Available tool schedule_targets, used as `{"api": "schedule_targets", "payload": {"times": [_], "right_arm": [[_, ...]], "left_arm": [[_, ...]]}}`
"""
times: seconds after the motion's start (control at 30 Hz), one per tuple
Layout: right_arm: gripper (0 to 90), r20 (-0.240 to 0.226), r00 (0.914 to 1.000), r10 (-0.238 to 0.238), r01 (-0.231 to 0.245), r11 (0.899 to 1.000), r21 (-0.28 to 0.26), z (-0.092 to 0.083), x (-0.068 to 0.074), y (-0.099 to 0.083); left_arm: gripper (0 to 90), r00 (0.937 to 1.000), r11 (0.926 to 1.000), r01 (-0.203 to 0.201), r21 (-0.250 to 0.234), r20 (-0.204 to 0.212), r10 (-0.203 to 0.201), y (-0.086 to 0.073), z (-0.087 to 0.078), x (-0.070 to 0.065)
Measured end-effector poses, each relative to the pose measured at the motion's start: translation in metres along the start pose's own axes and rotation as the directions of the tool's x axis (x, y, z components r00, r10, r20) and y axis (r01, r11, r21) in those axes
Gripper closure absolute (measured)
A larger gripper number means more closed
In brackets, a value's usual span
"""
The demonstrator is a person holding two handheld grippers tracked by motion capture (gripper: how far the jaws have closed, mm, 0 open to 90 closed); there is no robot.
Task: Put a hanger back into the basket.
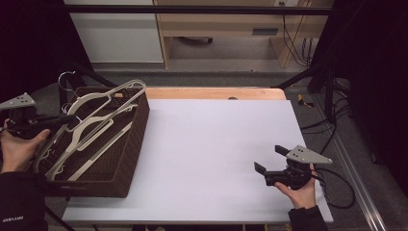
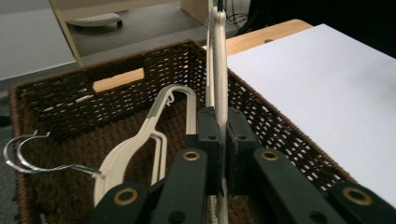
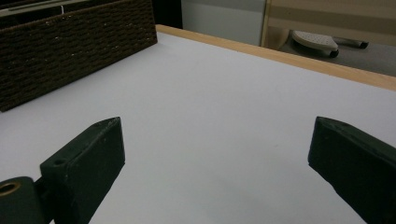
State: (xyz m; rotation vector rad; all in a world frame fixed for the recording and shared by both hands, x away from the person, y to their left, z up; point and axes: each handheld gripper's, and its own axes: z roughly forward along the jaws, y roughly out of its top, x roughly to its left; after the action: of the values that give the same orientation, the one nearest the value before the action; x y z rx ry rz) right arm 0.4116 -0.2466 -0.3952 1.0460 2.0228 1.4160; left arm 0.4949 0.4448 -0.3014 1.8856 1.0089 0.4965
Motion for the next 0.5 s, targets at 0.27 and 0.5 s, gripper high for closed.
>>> {"api": "schedule_targets", "payload": {"times": [0.27,0.5], "right_arm": [[4.1,-0.005,1.0,-0.008,0.008,1.0,0.007,0.001,0.0,0.0],[4.0,-0.004,1.0,-0.007,0.007,1.0,0.007,0.001,0.0,0.0]], "left_arm": [[86.5,0.9989,0.9989,0.018,0.044,-0.045,-0.016,-0.014,0.006,0.01],[86.5,0.9989,0.9926,0.037,0.115,-0.033,-0.034,-0.03,0.031,0.005]]}}
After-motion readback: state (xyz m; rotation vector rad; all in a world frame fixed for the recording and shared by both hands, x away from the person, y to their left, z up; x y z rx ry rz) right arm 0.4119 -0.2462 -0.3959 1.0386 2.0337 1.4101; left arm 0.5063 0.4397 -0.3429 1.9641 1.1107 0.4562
